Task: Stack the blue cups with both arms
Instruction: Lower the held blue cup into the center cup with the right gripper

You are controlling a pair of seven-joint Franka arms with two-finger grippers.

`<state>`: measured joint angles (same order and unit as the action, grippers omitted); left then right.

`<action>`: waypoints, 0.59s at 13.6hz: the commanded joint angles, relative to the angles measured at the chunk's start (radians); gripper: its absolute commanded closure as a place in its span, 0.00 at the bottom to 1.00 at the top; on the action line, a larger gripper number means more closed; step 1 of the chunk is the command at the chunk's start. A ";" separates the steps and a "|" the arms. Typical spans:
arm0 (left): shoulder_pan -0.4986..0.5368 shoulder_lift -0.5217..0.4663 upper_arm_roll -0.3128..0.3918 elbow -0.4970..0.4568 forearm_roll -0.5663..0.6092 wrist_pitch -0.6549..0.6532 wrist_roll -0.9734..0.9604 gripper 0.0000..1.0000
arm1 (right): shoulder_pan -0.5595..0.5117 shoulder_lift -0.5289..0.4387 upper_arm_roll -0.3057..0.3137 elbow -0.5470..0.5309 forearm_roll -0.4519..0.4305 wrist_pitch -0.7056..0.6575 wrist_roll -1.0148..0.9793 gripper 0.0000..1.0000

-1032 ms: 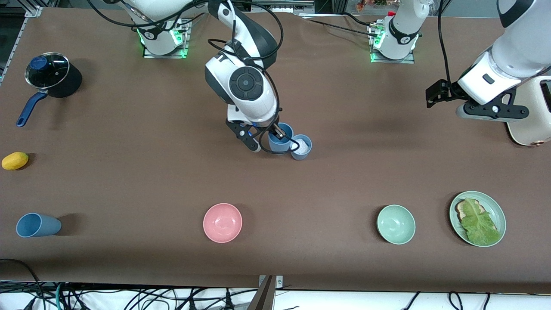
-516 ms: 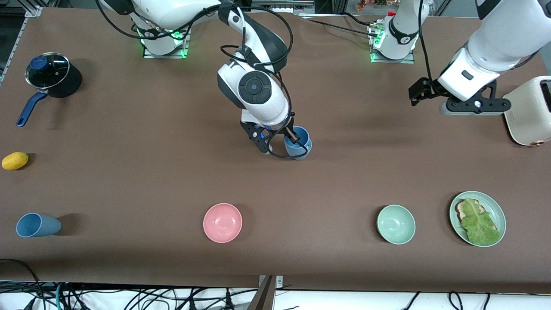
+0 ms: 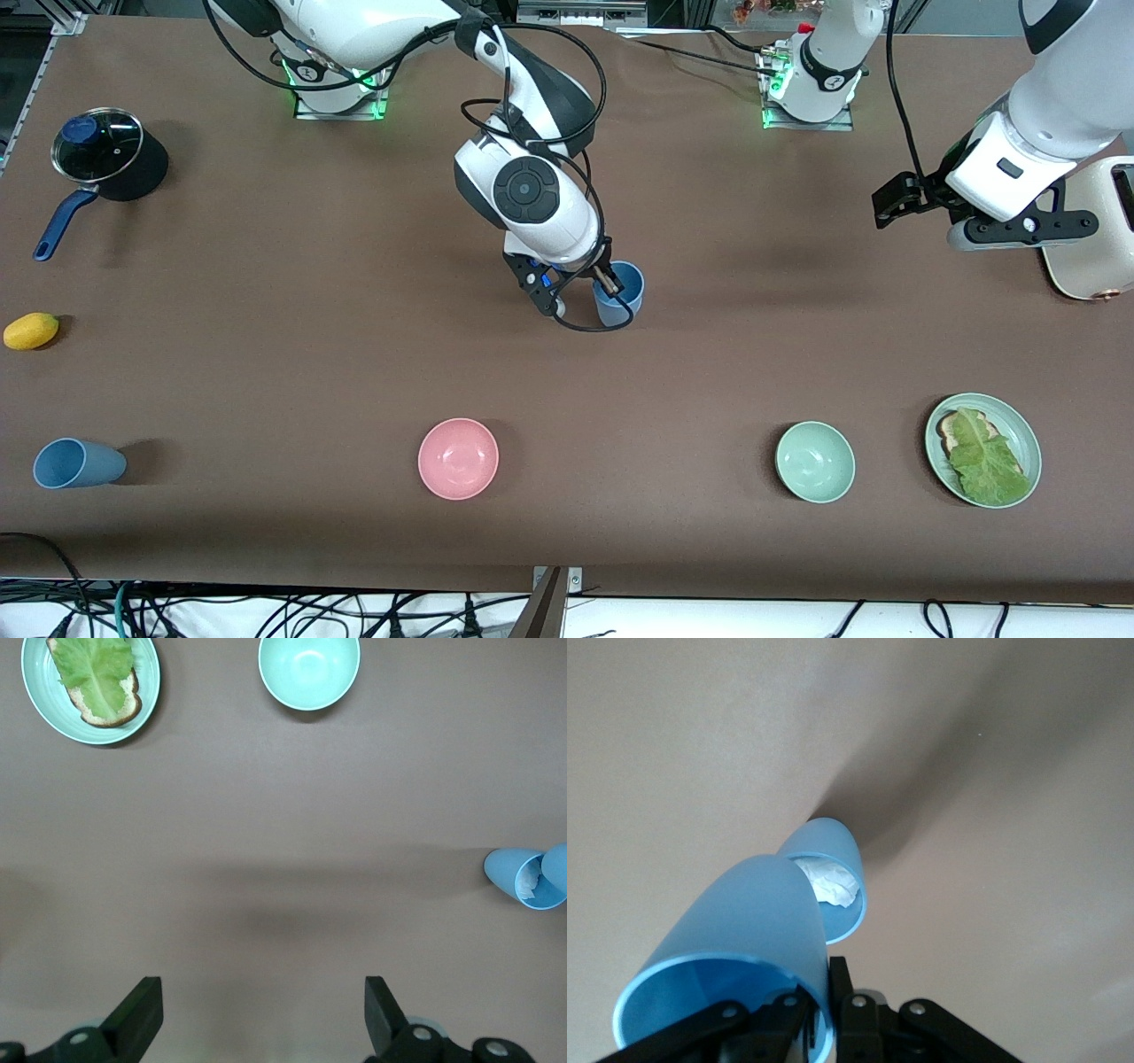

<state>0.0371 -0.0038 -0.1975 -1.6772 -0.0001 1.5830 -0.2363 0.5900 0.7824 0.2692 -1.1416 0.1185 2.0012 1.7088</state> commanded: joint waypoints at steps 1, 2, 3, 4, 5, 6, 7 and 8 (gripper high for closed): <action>0.012 0.018 -0.010 0.034 -0.008 -0.023 0.006 0.00 | 0.007 0.024 -0.001 0.040 0.044 -0.018 0.014 1.00; 0.014 0.018 -0.008 0.034 -0.008 -0.023 0.006 0.00 | 0.007 0.027 0.001 0.039 0.047 -0.018 0.014 1.00; 0.011 0.019 -0.010 0.036 -0.008 -0.021 0.005 0.00 | 0.007 0.029 -0.001 0.037 0.053 -0.019 0.014 1.00; 0.012 0.019 -0.010 0.037 -0.008 -0.021 0.005 0.00 | 0.005 0.031 -0.001 0.037 0.061 -0.021 0.014 1.00; 0.011 0.019 -0.010 0.036 -0.008 -0.021 0.005 0.00 | 0.005 0.032 -0.001 0.036 0.064 -0.022 0.012 1.00; 0.010 0.019 -0.010 0.037 -0.008 -0.021 0.005 0.00 | 0.005 0.035 -0.001 0.037 0.066 -0.045 0.011 1.00; 0.012 0.019 -0.010 0.037 -0.008 -0.021 0.005 0.00 | 0.005 0.035 -0.001 0.037 0.066 -0.062 0.009 1.00; 0.017 0.019 -0.008 0.037 -0.008 -0.021 0.006 0.00 | 0.005 0.035 0.001 0.037 0.066 -0.080 0.009 1.00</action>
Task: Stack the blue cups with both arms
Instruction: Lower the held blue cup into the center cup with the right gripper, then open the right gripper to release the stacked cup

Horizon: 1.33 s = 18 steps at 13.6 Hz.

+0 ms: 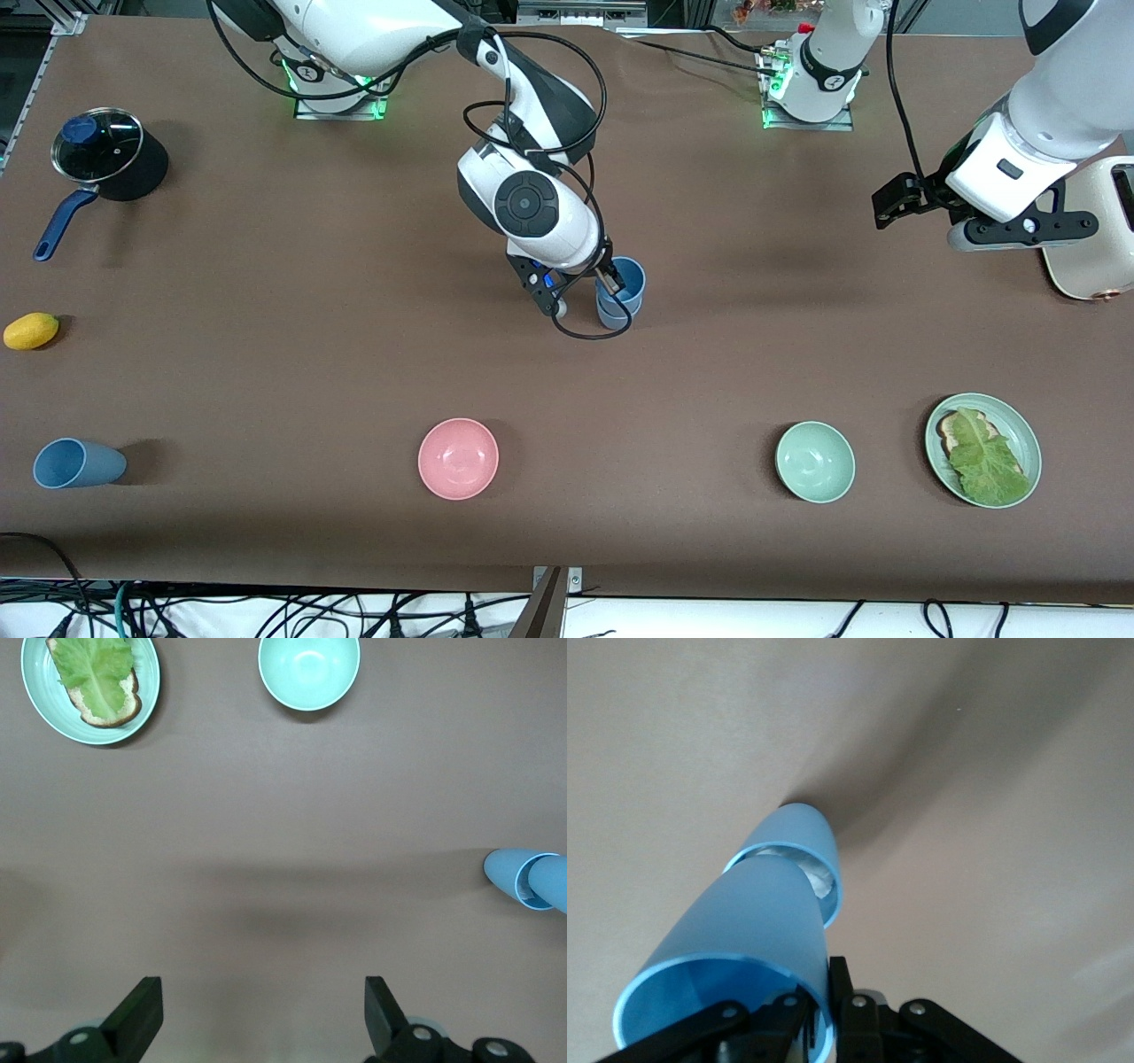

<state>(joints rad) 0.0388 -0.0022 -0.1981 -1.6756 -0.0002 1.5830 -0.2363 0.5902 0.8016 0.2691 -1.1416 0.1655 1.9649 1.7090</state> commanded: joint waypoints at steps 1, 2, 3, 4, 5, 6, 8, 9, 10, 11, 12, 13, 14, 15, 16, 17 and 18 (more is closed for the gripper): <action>0.012 0.018 -0.009 0.037 -0.007 -0.021 0.005 0.00 | 0.003 0.016 -0.001 0.037 0.019 -0.057 0.006 1.00; 0.013 0.018 -0.009 0.036 -0.009 -0.021 0.005 0.00 | 0.005 0.018 -0.001 0.037 0.019 -0.058 0.006 1.00; 0.013 0.019 -0.009 0.036 -0.017 -0.021 0.005 0.00 | 0.005 0.021 0.001 0.037 0.019 -0.057 0.006 1.00; 0.015 0.019 -0.009 0.036 -0.017 -0.021 0.005 0.00 | 0.005 0.024 -0.001 0.037 0.019 -0.055 0.006 1.00; 0.015 0.019 -0.008 0.037 -0.018 -0.021 0.006 0.00 | 0.005 0.027 -0.001 0.037 0.019 -0.051 0.006 1.00; 0.015 0.019 -0.007 0.036 -0.018 -0.021 0.006 0.00 | 0.007 0.027 -0.001 0.037 0.017 -0.046 0.008 1.00; 0.007 0.018 -0.014 0.036 -0.017 -0.021 0.000 0.00 | 0.007 0.027 -0.001 0.039 0.014 -0.041 0.011 1.00; 0.006 0.019 -0.014 0.036 -0.017 -0.021 0.000 0.00 | 0.005 0.028 -0.001 0.039 0.014 -0.038 0.011 0.94; 0.007 0.019 -0.014 0.037 -0.017 -0.021 0.003 0.00 | 0.005 0.028 -0.001 0.039 0.014 -0.023 0.012 0.92; 0.012 0.019 -0.014 0.036 -0.017 -0.021 0.005 0.00 | 0.005 0.034 -0.001 0.039 0.014 -0.008 0.015 0.86; 0.012 0.019 -0.014 0.037 -0.017 -0.021 0.005 0.00 | 0.005 0.037 -0.001 0.039 0.014 0.008 0.015 0.80; 0.010 0.019 -0.014 0.037 -0.017 -0.021 0.005 0.00 | 0.005 0.044 -0.001 0.039 0.014 0.021 0.017 0.75; 0.009 0.019 -0.014 0.037 -0.017 -0.021 0.005 0.00 | 0.007 0.047 -0.001 0.039 0.013 0.025 0.015 0.61; 0.010 0.019 -0.014 0.037 -0.017 -0.021 0.005 0.00 | 0.005 0.047 -0.001 0.039 0.009 0.025 0.015 0.42; 0.010 0.019 -0.014 0.037 -0.017 -0.020 0.005 0.00 | 0.005 0.045 -0.002 0.040 0.009 0.023 0.015 0.26; 0.010 0.019 -0.014 0.037 -0.017 -0.020 0.005 0.00 | 0.005 0.044 -0.002 0.043 0.008 0.022 0.015 0.13; 0.012 0.019 -0.014 0.037 -0.017 -0.020 0.005 0.00 | 0.003 0.041 -0.004 0.045 0.006 0.022 0.012 0.01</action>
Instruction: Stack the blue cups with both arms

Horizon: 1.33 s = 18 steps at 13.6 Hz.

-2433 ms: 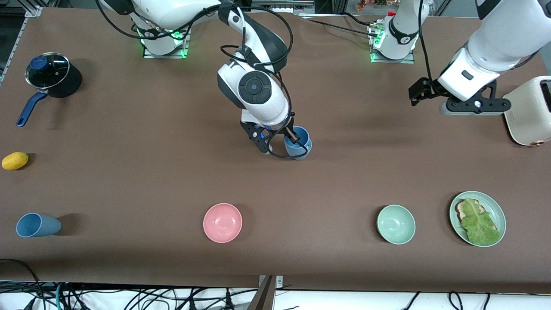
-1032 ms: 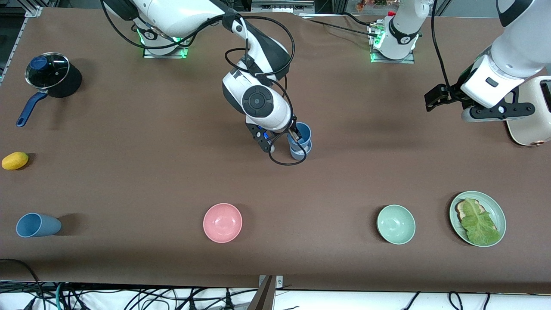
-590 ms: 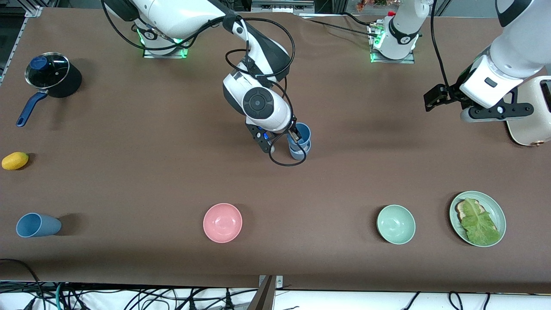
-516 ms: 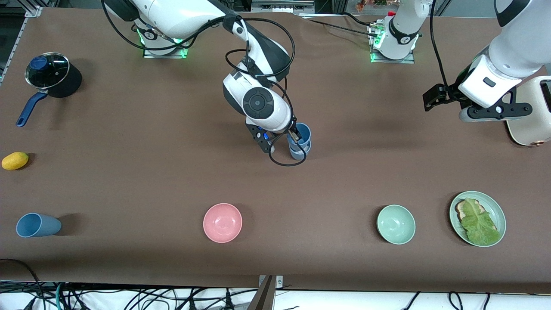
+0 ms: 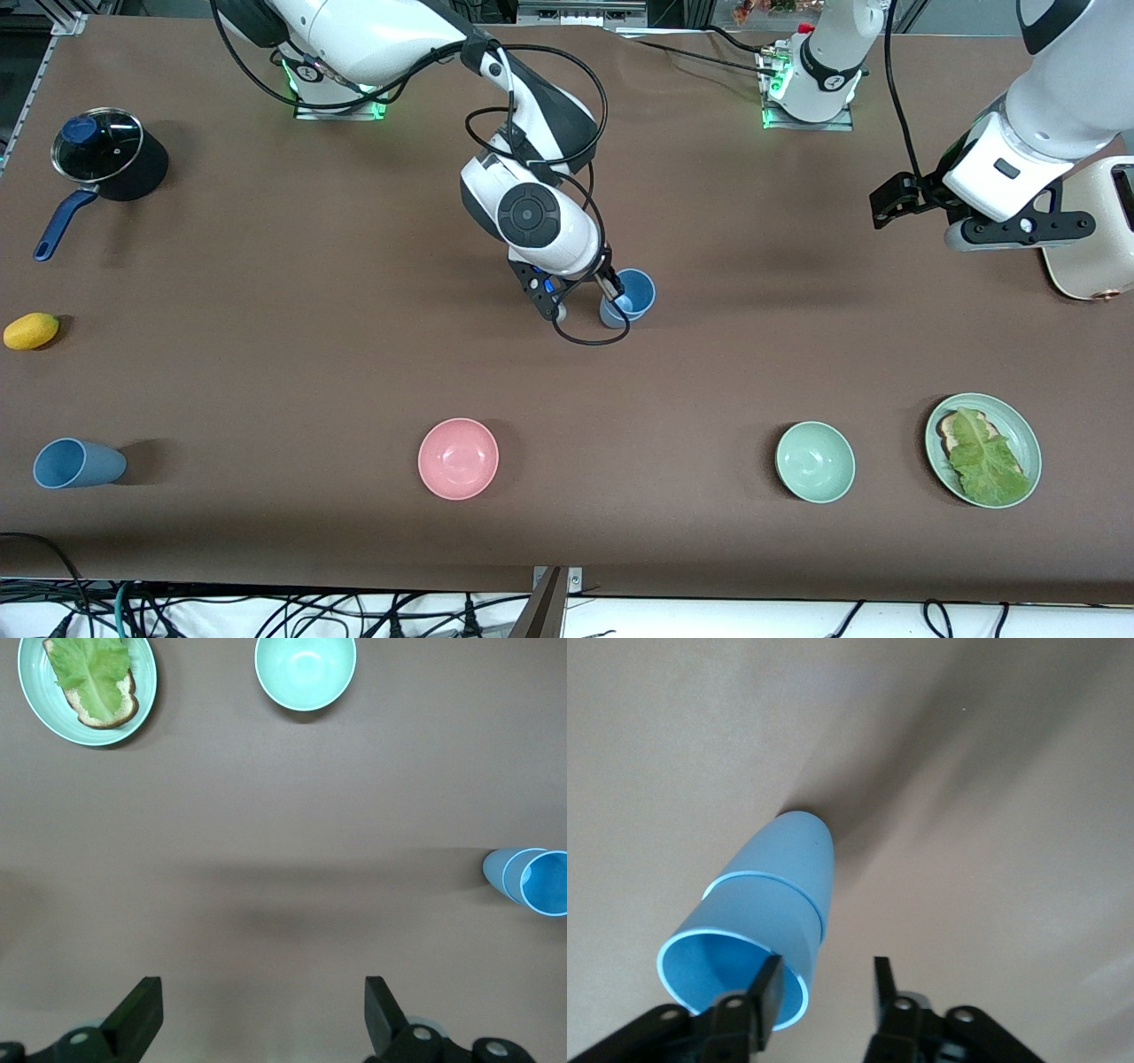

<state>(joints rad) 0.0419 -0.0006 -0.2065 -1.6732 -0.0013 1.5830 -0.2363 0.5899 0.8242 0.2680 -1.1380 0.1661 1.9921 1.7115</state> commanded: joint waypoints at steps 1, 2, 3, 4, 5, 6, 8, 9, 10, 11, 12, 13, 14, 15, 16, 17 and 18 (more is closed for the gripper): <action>0.009 0.018 -0.005 0.035 -0.016 -0.020 0.005 0.00 | 0.001 0.015 -0.004 0.043 0.004 -0.006 0.008 0.01; 0.009 0.018 -0.005 0.035 -0.016 -0.020 0.005 0.00 | -0.004 0.012 -0.007 0.047 0.004 -0.015 0.007 0.01; 0.010 0.018 -0.005 0.033 -0.020 -0.023 0.005 0.00 | -0.007 0.009 -0.009 0.047 0.006 -0.024 0.005 0.01; 0.009 0.018 -0.005 0.032 -0.028 -0.026 0.005 0.00 | -0.010 0.000 -0.010 0.047 0.006 -0.035 0.005 0.01; 0.007 0.018 -0.005 0.032 -0.028 -0.026 0.005 0.00 | -0.022 -0.011 -0.009 0.047 0.007 -0.044 0.004 0.01; 0.010 0.019 -0.005 0.032 -0.028 -0.026 0.006 0.00 | -0.039 -0.017 -0.004 0.047 0.007 -0.068 0.000 0.00; 0.004 0.031 -0.005 0.033 -0.029 -0.020 0.005 0.00 | -0.076 -0.034 0.003 0.061 0.007 -0.119 -0.010 0.00; 0.006 0.031 -0.005 0.035 -0.029 -0.018 0.005 0.00 | -0.084 -0.046 -0.001 0.066 0.007 -0.154 -0.045 0.00; 0.009 0.033 -0.004 0.036 -0.028 -0.018 0.006 0.00 | -0.106 -0.065 -0.006 0.066 0.006 -0.206 -0.108 0.00; 0.010 0.042 -0.001 0.058 -0.029 -0.018 0.006 0.00 | -0.136 -0.089 -0.006 0.064 0.004 -0.251 -0.180 0.00; 0.012 0.060 -0.001 0.076 -0.028 -0.020 0.006 0.00 | -0.163 -0.106 -0.006 0.060 -0.010 -0.295 -0.261 0.00; 0.010 0.064 0.001 0.079 -0.025 -0.018 0.008 0.00 | -0.173 -0.121 -0.018 0.058 -0.051 -0.355 -0.347 0.00; 0.010 0.073 0.001 0.081 -0.023 -0.018 0.006 0.00 | -0.173 -0.129 -0.054 0.057 -0.086 -0.416 -0.430 0.00; 0.010 0.082 0.001 0.102 -0.028 -0.020 0.006 0.00 | -0.176 -0.138 -0.096 0.057 -0.092 -0.462 -0.514 0.00; 0.010 0.094 0.001 0.128 -0.028 -0.021 0.005 0.00 | -0.176 -0.154 -0.139 0.049 -0.094 -0.484 -0.612 0.00; 0.009 0.103 0.001 0.151 -0.013 -0.021 0.002 0.00 | -0.176 -0.181 -0.182 0.019 -0.089 -0.490 -0.712 0.00; 0.007 0.106 0.001 0.164 -0.011 -0.021 0.002 0.00 | -0.176 -0.212 -0.229 -0.023 -0.085 -0.490 -0.810 0.00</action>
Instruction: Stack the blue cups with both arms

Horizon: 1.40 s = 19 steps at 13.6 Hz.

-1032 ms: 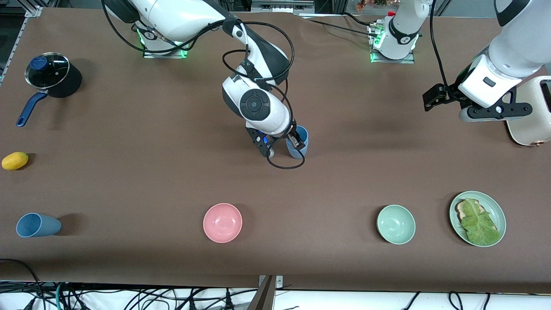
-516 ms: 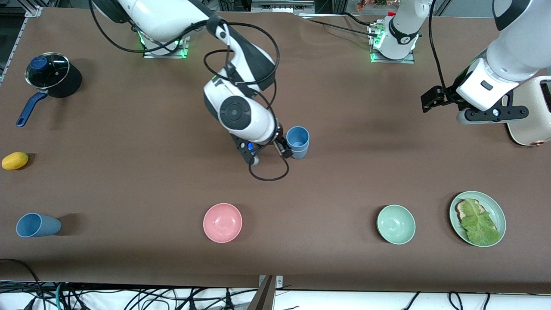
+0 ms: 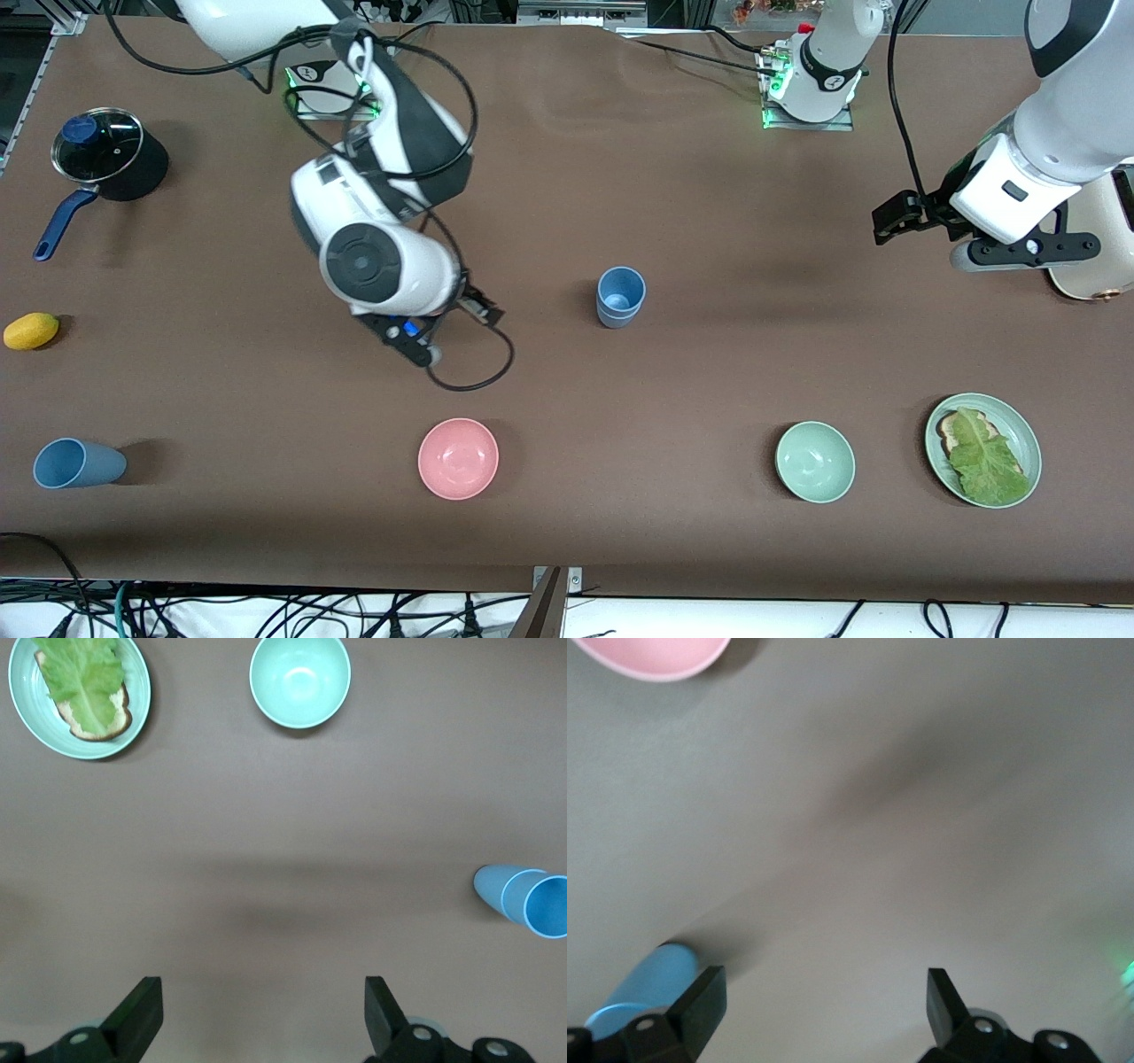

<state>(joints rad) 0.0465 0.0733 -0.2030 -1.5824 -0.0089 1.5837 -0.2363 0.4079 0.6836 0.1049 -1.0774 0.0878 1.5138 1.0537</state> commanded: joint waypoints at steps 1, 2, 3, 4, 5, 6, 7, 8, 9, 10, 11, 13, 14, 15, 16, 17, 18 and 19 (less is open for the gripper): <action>0.003 0.034 -0.003 0.074 -0.005 -0.022 0.000 0.00 | 0.006 -0.096 -0.117 -0.120 -0.005 -0.012 -0.252 0.00; 0.001 0.036 -0.004 0.075 -0.003 -0.024 0.000 0.00 | 0.006 -0.116 -0.166 -0.145 -0.005 -0.014 -0.336 0.00; 0.001 0.036 -0.006 0.075 -0.003 -0.024 0.003 0.00 | 0.006 -0.131 -0.207 -0.156 -0.005 -0.024 -0.400 0.00; 0.003 0.033 -0.006 0.075 -0.003 -0.030 0.020 0.00 | 0.006 -0.134 -0.249 -0.156 -0.005 -0.032 -0.467 0.00; 0.007 0.033 -0.004 0.073 -0.005 -0.031 0.085 0.00 | 0.003 -0.144 -0.289 -0.156 -0.003 -0.056 -0.531 0.00; 0.007 0.031 -0.003 0.073 -0.006 -0.031 0.160 0.00 | -0.001 -0.154 -0.303 -0.168 -0.006 -0.044 -0.573 0.00; 0.007 0.031 -0.004 0.073 -0.003 -0.030 0.179 0.00 | -0.035 -0.197 -0.301 -0.221 -0.016 -0.026 -0.587 0.00; 0.007 0.026 -0.006 0.071 -0.003 -0.031 0.180 0.00 | -0.072 -0.266 -0.288 -0.316 -0.016 0.032 -0.592 0.00; 0.009 0.011 -0.007 0.056 -0.003 -0.036 0.180 0.00 | -0.108 -0.351 -0.268 -0.425 -0.017 0.111 -0.618 0.00; 0.009 0.000 -0.006 0.052 0.000 -0.036 0.180 0.00 | -0.157 -0.421 -0.243 -0.517 -0.023 0.182 -0.699 0.00; 0.009 -0.003 -0.010 0.047 0.009 -0.033 0.178 0.00 | -0.216 -0.479 -0.207 -0.582 -0.032 0.222 -0.797 0.00; 0.012 -0.038 -0.009 -0.011 0.009 0.007 0.180 0.00 | -0.296 -0.592 -0.156 -0.685 -0.040 0.258 -0.862 0.00; 0.022 -0.070 -0.009 -0.066 0.007 0.048 0.181 0.00 | -0.322 -0.640 -0.134 -0.716 -0.045 0.258 -0.863 0.00; 0.026 -0.104 -0.009 -0.114 0.006 0.076 0.181 0.00 | -0.333 -0.685 -0.125 -0.730 -0.057 0.256 -0.868 0.00; 0.027 -0.113 -0.009 -0.125 0.006 0.073 0.193 0.00 | -0.342 -0.712 -0.125 -0.730 -0.060 0.252 -0.895 0.00; 0.027 -0.112 -0.009 -0.120 0.006 0.073 0.195 0.00 | -0.353 -0.725 -0.125 -0.719 -0.066 0.244 -0.949 0.00; 0.027 -0.106 -0.004 -0.116 0.006 0.073 0.196 0.00 | -0.365 -0.736 -0.125 -0.708 -0.083 0.221 -0.981 0.00; 0.030 -0.104 -0.004 -0.111 0.006 0.073 0.196 0.00 | -0.371 -0.746 -0.125 -0.702 -0.094 0.192 -0.985 0.00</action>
<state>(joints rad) 0.0607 0.0010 -0.2045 -1.6591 -0.0081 1.6326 -0.0703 0.0726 -0.0259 -0.0399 -1.7543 0.0178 1.7243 0.1148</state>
